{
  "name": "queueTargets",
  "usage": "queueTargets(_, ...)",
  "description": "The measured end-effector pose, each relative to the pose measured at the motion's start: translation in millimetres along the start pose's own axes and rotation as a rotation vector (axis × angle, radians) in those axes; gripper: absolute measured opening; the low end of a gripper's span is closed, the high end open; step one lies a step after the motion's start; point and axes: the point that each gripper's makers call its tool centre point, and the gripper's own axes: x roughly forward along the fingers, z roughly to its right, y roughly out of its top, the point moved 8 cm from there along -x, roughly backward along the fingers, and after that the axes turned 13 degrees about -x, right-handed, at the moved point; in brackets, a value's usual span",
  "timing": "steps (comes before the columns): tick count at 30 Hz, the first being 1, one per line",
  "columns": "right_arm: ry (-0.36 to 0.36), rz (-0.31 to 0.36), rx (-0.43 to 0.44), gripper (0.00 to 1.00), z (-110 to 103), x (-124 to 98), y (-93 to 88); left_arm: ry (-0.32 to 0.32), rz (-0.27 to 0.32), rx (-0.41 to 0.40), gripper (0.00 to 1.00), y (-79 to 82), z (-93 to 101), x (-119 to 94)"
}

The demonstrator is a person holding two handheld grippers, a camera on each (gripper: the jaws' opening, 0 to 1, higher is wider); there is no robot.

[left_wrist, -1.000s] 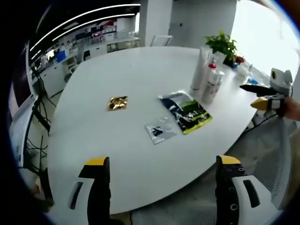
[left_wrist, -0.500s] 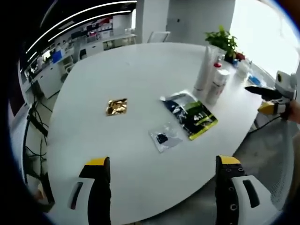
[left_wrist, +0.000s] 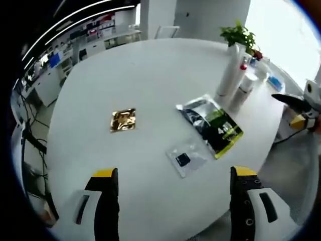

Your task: Arrange the skincare products in the storage area until every visible bottle or jar stands upright without overlapping.

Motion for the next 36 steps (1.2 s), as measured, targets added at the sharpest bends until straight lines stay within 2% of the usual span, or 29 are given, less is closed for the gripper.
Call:
queueTargets(13, -0.015, -0.021, 0.023, 0.99, 5, -1, -4.6, 0.019, -0.046, 0.019, 0.89, 29.4, -20.9, 27)
queueTargets(25, -0.013, -0.041, 0.027, 0.98, 4, -2, -6.8, 0.049, -0.103, 0.062, 0.88, 38.3, -36.5, 49)
queueTargets(36, -0.015, -0.053, 0.055, 0.98, 6, 1, -7.6, 0.063, -0.140, 0.046, 0.86, 54.8, -58.8, 72)
